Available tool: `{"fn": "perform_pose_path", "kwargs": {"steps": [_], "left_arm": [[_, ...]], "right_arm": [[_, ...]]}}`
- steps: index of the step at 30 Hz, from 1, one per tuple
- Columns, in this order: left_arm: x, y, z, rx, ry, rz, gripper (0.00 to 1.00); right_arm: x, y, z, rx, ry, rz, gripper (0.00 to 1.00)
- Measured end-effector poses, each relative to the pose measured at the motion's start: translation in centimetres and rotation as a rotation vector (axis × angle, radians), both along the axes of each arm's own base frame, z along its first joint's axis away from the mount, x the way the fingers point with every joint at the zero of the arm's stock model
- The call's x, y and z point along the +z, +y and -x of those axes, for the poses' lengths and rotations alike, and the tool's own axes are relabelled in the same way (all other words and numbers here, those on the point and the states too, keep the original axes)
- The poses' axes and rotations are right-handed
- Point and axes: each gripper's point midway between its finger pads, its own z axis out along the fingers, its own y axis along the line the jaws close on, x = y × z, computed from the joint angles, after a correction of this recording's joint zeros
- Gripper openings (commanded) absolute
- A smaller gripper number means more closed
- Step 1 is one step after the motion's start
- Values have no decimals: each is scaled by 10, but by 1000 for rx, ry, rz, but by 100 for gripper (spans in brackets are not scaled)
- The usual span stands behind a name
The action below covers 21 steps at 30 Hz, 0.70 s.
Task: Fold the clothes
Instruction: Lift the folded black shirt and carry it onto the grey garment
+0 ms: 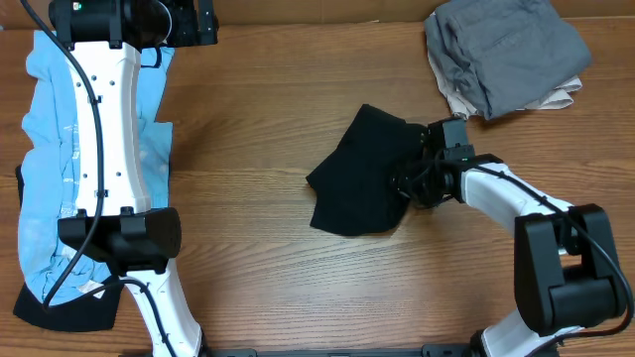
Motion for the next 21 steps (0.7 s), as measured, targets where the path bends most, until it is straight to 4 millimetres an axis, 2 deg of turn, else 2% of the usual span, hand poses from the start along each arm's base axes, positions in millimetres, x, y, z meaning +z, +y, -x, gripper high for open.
{"fn": "perform_pose_path", "kwargs": {"steps": [7, 11, 15, 21], "left_arm": [[0, 0, 0, 0, 0, 0, 100], [0, 0, 0, 0, 0, 0, 100], [0, 0, 0, 0, 0, 0, 100], [0, 0, 1, 0, 3, 0, 100]], "right_arm": [[0, 1, -6, -8, -19, -54, 4], [13, -2, -15, -8, -34, -132, 4], [41, -4, -31, -3, -83, -194, 4], [116, 1, -55, 26, -237, -237, 4]]}}
